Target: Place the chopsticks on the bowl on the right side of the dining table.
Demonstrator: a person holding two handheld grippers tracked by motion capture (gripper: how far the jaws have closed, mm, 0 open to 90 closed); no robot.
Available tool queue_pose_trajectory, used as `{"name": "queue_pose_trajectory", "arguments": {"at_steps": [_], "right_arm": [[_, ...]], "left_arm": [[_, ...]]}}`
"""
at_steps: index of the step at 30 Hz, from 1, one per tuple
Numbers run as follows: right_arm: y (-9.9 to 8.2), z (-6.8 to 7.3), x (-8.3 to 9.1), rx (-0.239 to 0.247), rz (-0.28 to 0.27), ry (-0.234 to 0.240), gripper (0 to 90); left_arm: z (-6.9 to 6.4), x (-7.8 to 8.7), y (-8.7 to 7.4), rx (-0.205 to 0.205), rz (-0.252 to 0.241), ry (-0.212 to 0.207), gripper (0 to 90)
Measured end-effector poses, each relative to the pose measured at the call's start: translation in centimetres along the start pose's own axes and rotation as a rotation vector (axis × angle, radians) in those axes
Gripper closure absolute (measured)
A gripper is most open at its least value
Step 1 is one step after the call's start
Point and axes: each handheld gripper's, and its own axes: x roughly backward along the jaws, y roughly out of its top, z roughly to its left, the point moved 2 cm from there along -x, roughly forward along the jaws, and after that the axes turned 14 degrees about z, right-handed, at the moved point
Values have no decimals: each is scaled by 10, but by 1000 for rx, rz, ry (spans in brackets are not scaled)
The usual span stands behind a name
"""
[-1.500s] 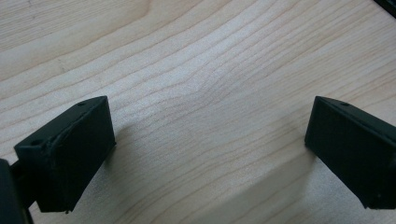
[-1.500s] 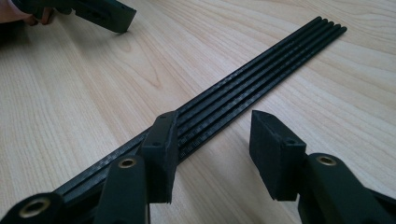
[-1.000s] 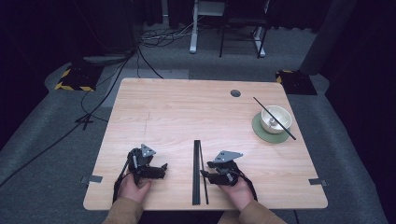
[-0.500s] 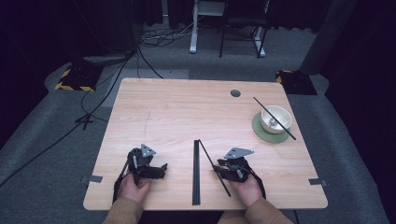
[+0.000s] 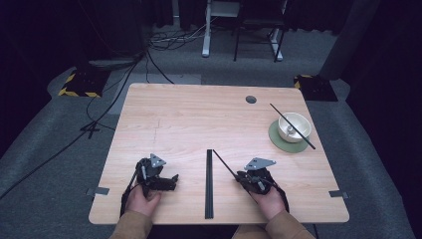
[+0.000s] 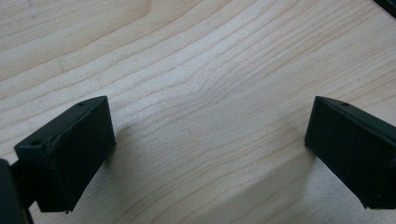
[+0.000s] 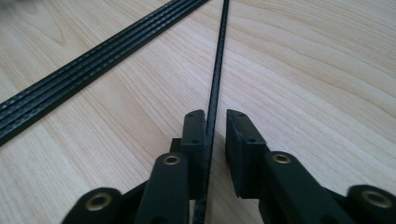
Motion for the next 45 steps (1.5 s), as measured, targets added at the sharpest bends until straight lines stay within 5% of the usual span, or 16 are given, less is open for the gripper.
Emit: {"name": "queue_pose_trajectory", "arguments": {"at_steps": [15, 36, 45], "right_arm": [[-4, -15, 8, -54, 1, -33, 858], [12, -31, 72, -38, -85, -16, 858], [19, -51, 98, -38, -103, -33, 858]], "left_arm": [[0, 0, 0, 0, 0, 0, 18], [0, 0, 0, 0, 0, 0, 18], [0, 0, 0, 0, -1, 0, 17]]}}
